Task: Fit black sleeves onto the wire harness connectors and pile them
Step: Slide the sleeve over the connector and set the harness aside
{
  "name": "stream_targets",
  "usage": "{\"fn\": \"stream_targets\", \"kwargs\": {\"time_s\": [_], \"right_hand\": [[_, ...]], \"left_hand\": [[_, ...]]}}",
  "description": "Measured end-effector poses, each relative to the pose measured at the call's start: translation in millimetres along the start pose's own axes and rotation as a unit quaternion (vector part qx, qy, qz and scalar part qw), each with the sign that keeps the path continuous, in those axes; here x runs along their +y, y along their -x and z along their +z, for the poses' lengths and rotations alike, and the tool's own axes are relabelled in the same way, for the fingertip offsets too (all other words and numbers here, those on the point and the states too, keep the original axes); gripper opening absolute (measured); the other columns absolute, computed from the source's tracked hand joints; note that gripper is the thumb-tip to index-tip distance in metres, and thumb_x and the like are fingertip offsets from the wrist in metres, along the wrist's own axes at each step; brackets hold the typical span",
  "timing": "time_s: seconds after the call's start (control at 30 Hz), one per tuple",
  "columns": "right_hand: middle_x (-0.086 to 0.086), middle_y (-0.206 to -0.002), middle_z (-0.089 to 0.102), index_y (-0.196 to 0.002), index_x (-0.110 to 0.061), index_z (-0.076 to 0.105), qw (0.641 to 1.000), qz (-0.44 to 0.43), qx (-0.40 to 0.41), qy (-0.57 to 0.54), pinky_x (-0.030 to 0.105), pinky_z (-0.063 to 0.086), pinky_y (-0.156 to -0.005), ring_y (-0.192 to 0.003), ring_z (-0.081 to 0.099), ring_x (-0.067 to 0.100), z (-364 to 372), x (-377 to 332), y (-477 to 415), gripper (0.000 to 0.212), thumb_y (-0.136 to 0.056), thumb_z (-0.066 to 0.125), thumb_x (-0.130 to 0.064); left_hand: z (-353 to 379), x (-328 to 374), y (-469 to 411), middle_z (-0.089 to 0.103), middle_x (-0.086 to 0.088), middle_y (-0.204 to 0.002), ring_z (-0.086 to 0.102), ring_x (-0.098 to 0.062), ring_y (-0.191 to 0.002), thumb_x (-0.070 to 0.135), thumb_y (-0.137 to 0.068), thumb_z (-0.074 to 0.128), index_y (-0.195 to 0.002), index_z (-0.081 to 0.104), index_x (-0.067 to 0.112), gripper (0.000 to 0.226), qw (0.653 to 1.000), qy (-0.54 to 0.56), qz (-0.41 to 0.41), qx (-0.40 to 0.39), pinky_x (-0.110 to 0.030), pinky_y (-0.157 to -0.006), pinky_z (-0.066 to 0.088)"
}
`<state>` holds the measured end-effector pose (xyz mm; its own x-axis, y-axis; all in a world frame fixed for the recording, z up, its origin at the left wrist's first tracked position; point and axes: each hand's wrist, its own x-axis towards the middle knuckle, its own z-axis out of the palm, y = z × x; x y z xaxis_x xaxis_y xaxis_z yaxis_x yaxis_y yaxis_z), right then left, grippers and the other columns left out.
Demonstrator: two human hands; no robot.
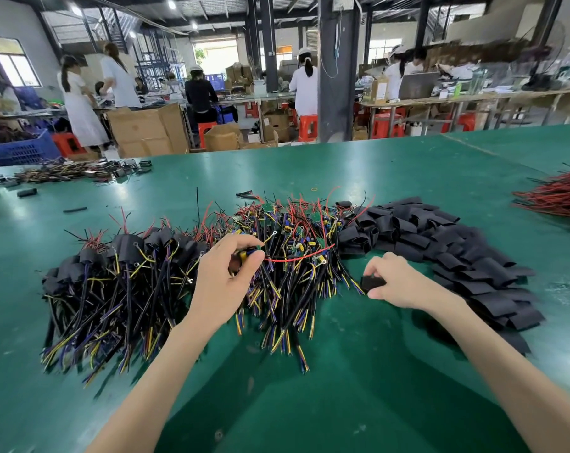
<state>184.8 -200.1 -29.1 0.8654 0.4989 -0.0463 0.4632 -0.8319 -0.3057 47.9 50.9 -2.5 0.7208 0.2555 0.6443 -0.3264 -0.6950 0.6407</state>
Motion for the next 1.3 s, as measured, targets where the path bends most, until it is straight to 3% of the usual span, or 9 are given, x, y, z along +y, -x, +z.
{"fn": "stream_targets", "kwargs": {"time_s": [0.13, 0.27, 0.5, 0.77, 0.87, 0.93, 1.03, 1.2, 1.3], "right_hand": [[0.01, -0.112, 0.048, -0.11, -0.008, 0.05, 0.996, -0.033, 0.077, -0.02, 0.037, 0.036, -0.095, -0.109, 0.042, 0.027, -1.0, -3.5, 0.0, 0.03, -0.083, 0.063, -0.011], [0.005, -0.106, 0.057, -0.112, -0.005, 0.057, 0.95, -0.106, 0.176, -0.234, 0.023, 0.038, -0.095, -0.099, 0.054, 0.017, -9.0, -17.9, 5.6, 0.035, -0.079, 0.068, 0.003], [-0.008, -0.095, 0.057, -0.108, -0.008, 0.061, 0.908, -0.172, 0.189, -0.331, 0.001, 0.035, -0.083, -0.081, 0.053, -0.014, -9.3, -36.5, 16.9, 0.036, -0.077, 0.067, 0.009], [0.001, -0.098, 0.061, -0.111, -0.005, 0.06, 0.897, -0.169, 0.172, -0.371, 0.003, 0.036, -0.082, -0.081, 0.056, -0.009, -10.1, -39.3, 18.7, 0.038, -0.077, 0.067, 0.01], [0.003, -0.097, 0.062, -0.11, -0.006, 0.06, 0.895, -0.175, 0.175, -0.372, 0.002, 0.036, -0.081, -0.08, 0.056, -0.012, -11.2, -39.7, 20.2, 0.038, -0.076, 0.068, 0.01], [0.001, -0.097, 0.061, -0.109, -0.011, 0.06, 0.897, -0.179, 0.177, -0.364, 0.001, 0.035, -0.081, -0.081, 0.056, -0.013, -11.9, -40.3, 20.9, 0.039, -0.076, 0.069, 0.009], [0.002, -0.101, 0.06, -0.108, -0.015, 0.061, 0.903, -0.19, 0.189, -0.335, 0.014, 0.04, -0.091, -0.092, 0.059, 0.005, -11.9, -40.4, 22.2, 0.04, -0.075, 0.071, 0.005], [0.01, -0.102, 0.06, -0.109, -0.005, 0.064, 0.915, -0.257, 0.308, -0.039, 0.038, 0.036, -0.096, -0.098, 0.057, 0.033, -5.5, -42.6, 21.4, 0.038, -0.072, 0.075, -0.007], [0.005, -0.097, 0.063, -0.106, -0.01, 0.067, 0.893, -0.237, 0.367, 0.106, 0.047, 0.022, -0.109, -0.104, 0.058, 0.032, -4.5, -44.3, 20.9, 0.04, -0.07, 0.079, -0.02]], "left_hand": [[-2.5, 1.9, 0.7, 0.065, 0.004, -0.084, 0.054, -0.013, -0.071, 0.005, -0.089, 0.062, -0.094, 0.065, 0.018, 0.015, 0.999, 0.051, -0.014, -0.003, -0.017, -0.067, 0.041], [-3.1, 0.4, -0.7, 0.064, 0.01, -0.081, 0.052, -0.007, -0.074, 0.003, -0.09, 0.06, -0.091, 0.064, 0.024, 0.021, 0.993, 0.11, -0.045, 0.01, -0.016, -0.07, 0.04], [-2.5, -2.5, -0.2, 0.062, 0.016, -0.078, 0.049, -0.004, -0.07, 0.003, -0.09, 0.059, -0.091, 0.065, 0.02, 0.018, 0.989, 0.136, -0.054, -0.005, -0.014, -0.067, 0.039], [-0.5, -1.9, 1.4, 0.065, -0.006, -0.082, 0.049, -0.008, -0.07, 0.011, -0.088, 0.061, -0.09, 0.066, 0.019, 0.01, 0.99, 0.128, -0.061, -0.023, -0.02, -0.067, 0.039], [-0.3, -0.3, 2.1, 0.065, -0.004, -0.081, 0.049, -0.007, -0.07, 0.015, -0.086, 0.061, -0.089, 0.065, 0.024, 0.01, 0.989, 0.129, -0.063, -0.025, -0.018, -0.067, 0.039], [-0.5, -0.3, 2.5, 0.064, 0.008, -0.078, 0.049, -0.005, -0.068, 0.008, -0.089, 0.062, -0.089, 0.065, 0.025, 0.017, 0.991, 0.118, -0.063, -0.028, -0.016, -0.066, 0.039], [0.4, 2.3, 2.5, 0.064, 0.016, -0.077, 0.052, 0.001, -0.068, 0.008, -0.088, 0.064, -0.09, 0.065, 0.025, 0.017, 0.992, 0.097, -0.07, -0.04, -0.009, -0.067, 0.039], [4.7, 9.0, 4.9, 0.066, 0.012, -0.099, 0.058, 0.004, -0.087, 0.009, -0.088, 0.064, -0.104, 0.065, 0.027, 0.024, 0.996, 0.039, -0.045, -0.072, -0.004, -0.077, 0.039], [6.1, 10.3, 5.9, 0.066, 0.01, -0.099, 0.058, 0.0, -0.087, 0.006, -0.088, 0.063, -0.105, 0.066, 0.03, 0.03, 0.996, 0.015, -0.029, -0.084, -0.007, -0.078, 0.04]]}}
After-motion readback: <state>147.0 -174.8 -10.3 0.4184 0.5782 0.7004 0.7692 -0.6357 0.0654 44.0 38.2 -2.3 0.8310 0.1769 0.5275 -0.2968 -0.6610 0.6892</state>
